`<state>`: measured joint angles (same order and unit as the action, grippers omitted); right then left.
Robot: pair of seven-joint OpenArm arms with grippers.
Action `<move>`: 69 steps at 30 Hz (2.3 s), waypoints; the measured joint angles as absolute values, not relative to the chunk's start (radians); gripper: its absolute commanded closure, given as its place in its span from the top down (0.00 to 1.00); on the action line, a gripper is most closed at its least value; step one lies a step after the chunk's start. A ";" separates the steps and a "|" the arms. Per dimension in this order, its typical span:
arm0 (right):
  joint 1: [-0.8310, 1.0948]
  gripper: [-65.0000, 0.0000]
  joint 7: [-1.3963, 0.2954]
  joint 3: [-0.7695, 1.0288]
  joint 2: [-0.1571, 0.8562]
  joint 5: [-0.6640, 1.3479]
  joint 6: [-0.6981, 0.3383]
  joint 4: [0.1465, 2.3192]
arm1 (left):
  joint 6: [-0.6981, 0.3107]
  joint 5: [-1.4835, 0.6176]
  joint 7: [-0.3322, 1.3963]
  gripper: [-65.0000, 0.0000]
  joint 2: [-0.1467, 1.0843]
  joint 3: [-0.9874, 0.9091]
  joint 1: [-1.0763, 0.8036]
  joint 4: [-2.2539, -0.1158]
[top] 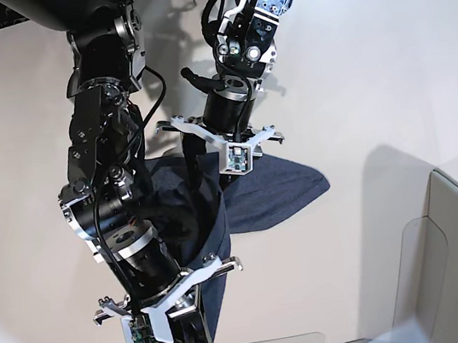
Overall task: Layout the t-shirt on the table in an organized manner, then fold the t-shirt properly
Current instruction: 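Lift the shirt high with the right gripper and shake it out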
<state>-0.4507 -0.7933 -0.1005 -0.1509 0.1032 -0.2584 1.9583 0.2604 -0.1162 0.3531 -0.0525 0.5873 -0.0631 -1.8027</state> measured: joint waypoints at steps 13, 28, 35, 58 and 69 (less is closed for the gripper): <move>-0.446 0.00 -0.792 -0.101 -0.151 0.103 -0.258 1.971 | 0.254 -0.118 0.361 0.35 -0.049 0.591 -0.030 -1.757; -0.426 0.00 -0.789 -0.091 -0.074 0.097 -0.259 1.975 | 0.253 -0.119 0.363 0.01 0.096 0.539 -0.040 -1.874; -0.403 0.00 -0.793 -0.051 -0.012 0.025 -0.266 1.976 | 0.237 -0.119 0.355 0.01 0.197 0.426 -0.110 -2.028; -0.720 0.00 -0.785 -0.150 -0.126 -0.273 -0.285 1.512 | 0.215 -0.135 0.474 0.01 0.541 0.259 0.114 -2.044; -0.999 0.00 -0.678 -0.187 -0.147 -0.226 -0.257 1.370 | 0.204 -0.119 0.467 0.01 0.691 -0.020 0.197 -2.068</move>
<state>-0.9985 -0.6777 -0.1867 -0.1471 -0.2256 -0.2565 1.3701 0.2043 -0.1192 0.4671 0.6914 -0.0204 0.1970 -2.0682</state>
